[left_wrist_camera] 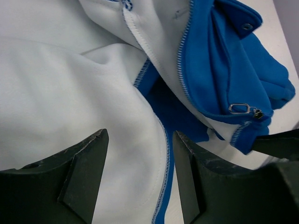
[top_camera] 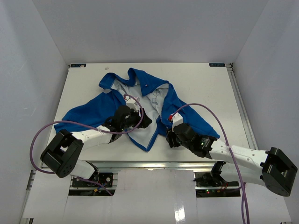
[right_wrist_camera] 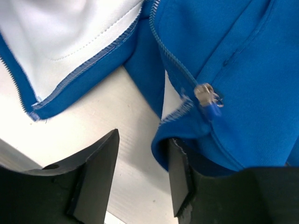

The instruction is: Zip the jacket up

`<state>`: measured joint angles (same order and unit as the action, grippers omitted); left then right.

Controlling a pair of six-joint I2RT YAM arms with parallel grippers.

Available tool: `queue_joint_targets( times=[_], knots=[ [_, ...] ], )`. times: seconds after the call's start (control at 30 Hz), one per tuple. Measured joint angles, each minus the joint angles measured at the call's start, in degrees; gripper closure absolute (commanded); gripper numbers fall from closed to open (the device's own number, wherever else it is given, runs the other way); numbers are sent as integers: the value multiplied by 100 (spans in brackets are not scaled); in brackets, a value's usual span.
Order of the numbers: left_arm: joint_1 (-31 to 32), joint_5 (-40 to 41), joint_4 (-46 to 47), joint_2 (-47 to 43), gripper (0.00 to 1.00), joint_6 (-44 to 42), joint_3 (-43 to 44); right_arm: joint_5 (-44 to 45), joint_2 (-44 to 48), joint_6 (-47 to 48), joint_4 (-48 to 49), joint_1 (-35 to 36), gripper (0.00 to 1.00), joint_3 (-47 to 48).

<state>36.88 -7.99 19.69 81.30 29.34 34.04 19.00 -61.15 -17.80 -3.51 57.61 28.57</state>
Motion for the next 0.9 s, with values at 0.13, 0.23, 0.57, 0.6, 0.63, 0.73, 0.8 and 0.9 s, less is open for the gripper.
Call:
queue_joint_targets(
  times=[0.13,0.23,0.57,0.6,0.63,0.73,0.8,0.9],
  knots=[
    [2,-417,267,0,32,6,-101,-101,396,-9,-77,63,43,-162],
    [1,-669,446,0,32,22,-150,-230,488,-15,-80,65,43,-205],
    [2,-1309,777,245,32,132,-162,257,468,-526,-36,65,53,-229],
    [2,-1315,769,270,32,134,-161,346,420,-613,37,64,53,-228],
    [2,-1317,756,284,32,136,-162,424,359,-687,117,63,53,-225],
    [2,-1265,725,286,32,136,-161,595,-51,-866,329,65,52,-121],
    [2,-1224,674,292,32,134,-151,669,-445,-936,368,65,50,70],
    [2,-1059,464,399,32,138,-20,771,-1119,-1044,418,77,48,525]
  ],
)
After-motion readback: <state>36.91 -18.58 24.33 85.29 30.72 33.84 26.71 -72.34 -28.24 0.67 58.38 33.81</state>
